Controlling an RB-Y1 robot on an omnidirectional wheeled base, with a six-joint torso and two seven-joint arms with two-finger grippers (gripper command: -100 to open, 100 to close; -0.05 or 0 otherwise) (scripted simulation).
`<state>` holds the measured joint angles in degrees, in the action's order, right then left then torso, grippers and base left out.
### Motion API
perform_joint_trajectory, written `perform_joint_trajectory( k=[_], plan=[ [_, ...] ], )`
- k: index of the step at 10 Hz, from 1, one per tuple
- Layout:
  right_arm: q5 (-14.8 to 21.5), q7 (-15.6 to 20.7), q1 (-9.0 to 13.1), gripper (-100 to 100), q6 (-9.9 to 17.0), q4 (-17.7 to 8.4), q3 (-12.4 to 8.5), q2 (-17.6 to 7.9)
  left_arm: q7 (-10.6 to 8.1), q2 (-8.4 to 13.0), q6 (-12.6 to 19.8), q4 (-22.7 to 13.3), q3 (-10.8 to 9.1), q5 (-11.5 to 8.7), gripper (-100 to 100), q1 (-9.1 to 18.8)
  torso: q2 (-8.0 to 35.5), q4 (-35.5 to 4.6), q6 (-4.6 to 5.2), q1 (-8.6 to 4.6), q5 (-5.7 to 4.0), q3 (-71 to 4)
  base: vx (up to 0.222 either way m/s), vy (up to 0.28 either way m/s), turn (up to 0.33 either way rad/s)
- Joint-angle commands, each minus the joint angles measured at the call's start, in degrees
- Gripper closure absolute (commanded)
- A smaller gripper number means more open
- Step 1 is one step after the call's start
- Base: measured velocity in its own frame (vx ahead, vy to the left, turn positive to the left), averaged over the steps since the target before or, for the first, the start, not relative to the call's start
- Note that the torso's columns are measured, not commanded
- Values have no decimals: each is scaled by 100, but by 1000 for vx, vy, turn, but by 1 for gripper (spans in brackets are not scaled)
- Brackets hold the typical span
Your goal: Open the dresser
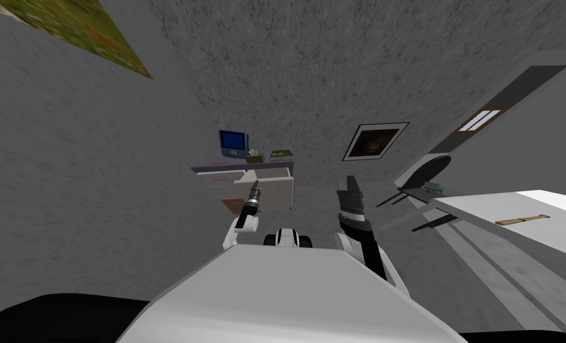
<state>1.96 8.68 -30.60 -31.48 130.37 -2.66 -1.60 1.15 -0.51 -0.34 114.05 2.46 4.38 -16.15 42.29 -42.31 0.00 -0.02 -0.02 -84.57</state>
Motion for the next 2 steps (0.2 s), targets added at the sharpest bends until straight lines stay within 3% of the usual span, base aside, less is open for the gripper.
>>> perform_joint_trajectory(
  k=[1, 2],
  plan=[
    [0, 0, 0, 0, 0, 0, 0, 0, 0, 0, 1, -1, 0, 0, 0, 0, 0, 1, 0, 1, 1, 0, 0, 0, 0],
    [0, 0, 0, 0, 0, 0, 0, 0, 0, 0, 1, -1, -1, 0, 0, -1, 0, 1, 0, 1, 1, 0, 0, 0, 0]
  ],
)
